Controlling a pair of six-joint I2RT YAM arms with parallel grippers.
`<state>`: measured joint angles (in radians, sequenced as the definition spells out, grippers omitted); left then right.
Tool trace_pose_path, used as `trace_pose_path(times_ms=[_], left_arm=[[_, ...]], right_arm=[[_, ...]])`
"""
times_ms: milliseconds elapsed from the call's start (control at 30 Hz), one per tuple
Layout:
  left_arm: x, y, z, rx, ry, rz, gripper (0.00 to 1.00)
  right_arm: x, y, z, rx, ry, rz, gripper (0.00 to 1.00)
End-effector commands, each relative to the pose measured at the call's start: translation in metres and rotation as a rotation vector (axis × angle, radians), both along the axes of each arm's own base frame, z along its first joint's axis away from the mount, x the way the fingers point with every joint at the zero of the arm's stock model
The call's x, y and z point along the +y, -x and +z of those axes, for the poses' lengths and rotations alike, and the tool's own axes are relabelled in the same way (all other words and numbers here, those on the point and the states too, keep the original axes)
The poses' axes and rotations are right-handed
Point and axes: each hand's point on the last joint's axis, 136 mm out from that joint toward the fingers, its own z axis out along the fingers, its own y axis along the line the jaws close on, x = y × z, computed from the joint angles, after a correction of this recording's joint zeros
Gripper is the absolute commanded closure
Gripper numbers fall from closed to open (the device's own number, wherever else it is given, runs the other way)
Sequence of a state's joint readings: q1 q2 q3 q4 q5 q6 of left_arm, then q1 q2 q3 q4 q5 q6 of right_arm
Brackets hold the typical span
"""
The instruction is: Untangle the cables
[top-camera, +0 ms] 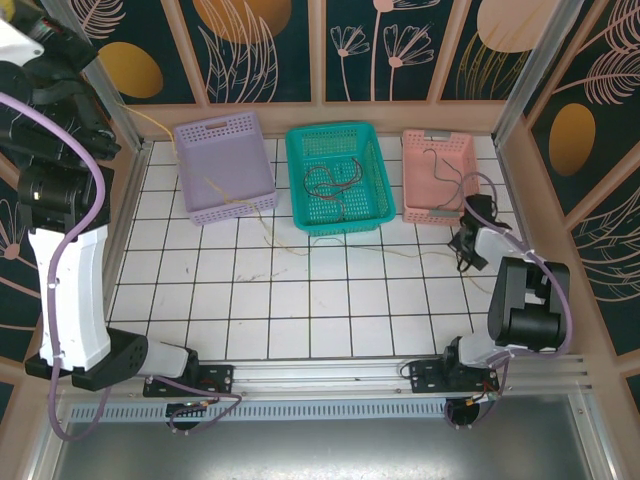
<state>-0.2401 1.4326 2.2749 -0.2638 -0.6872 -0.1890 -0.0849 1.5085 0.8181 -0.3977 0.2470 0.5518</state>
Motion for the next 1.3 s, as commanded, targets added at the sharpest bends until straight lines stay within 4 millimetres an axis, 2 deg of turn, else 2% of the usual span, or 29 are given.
trace_pose_path(times_ms=[0,67,200,267,367,467,600,667,733,900,1000,1133,1200,1267], left_arm=[[-0.033,-0.024,-0.002,0.014,-0.04,-0.199,1.0],[-0.048,-0.03,-0.003,0.007,-0.058,-0.282,1.0],[-0.1,-0.035,-0.005,-0.044,-0.052,-0.611,1.0],[-0.126,-0.032,-0.006,-0.083,-0.017,-0.792,1.0],[-0.148,-0.027,-0.01,-0.129,0.043,-0.965,1.0],[-0.151,-0.022,-0.008,-0.14,0.056,-1.003,1.0],[-0.158,-0.018,0.0,-0.151,0.049,-1.046,1.0],[-0.161,-0.016,0.004,-0.159,0.054,-1.072,1.0],[-0.163,-0.012,0.009,-0.174,0.059,-1.099,1.0],[-0.17,-0.003,0.023,-0.221,0.07,-1.176,1.0],[-0.171,-0.001,0.029,-0.242,0.091,-1.201,1.0],[-0.169,-0.001,0.031,-0.256,0.115,-1.207,1.0],[-0.17,-0.001,0.032,-0.261,0.134,-1.223,1.0],[-0.171,0.0,0.034,-0.268,0.144,-1.24,1.0]], right_arm=[[0.002,-0.007,0.01,-0.011,0.03,0.01,1.0],[0.017,-0.014,0.01,-0.022,-0.001,0.065,1.0],[0.06,-0.028,0.014,-0.058,-0.077,0.239,1.0],[0.077,-0.03,0.021,-0.082,-0.079,0.316,0.9],[0.099,-0.032,0.043,-0.175,-0.099,0.423,0.68],[0.113,-0.034,0.077,-0.297,-0.091,0.51,0.54],[0.145,-0.029,0.128,-0.472,-0.072,0.671,0.47],[0.169,-0.023,0.153,-0.566,-0.072,0.776,0.44],[0.203,-0.013,0.173,-0.661,-0.112,0.916,0.4],[0.286,0.022,0.198,-0.89,-0.344,1.23,0.36],[0.323,0.046,0.211,-1.04,-0.392,1.345,0.31],[0.365,0.067,0.196,-1.009,-0.461,1.428,0.31],[0.383,0.085,0.193,-1.062,-0.447,1.473,0.29],[0.395,0.094,0.196,-1.141,-0.404,1.478,0.25]])
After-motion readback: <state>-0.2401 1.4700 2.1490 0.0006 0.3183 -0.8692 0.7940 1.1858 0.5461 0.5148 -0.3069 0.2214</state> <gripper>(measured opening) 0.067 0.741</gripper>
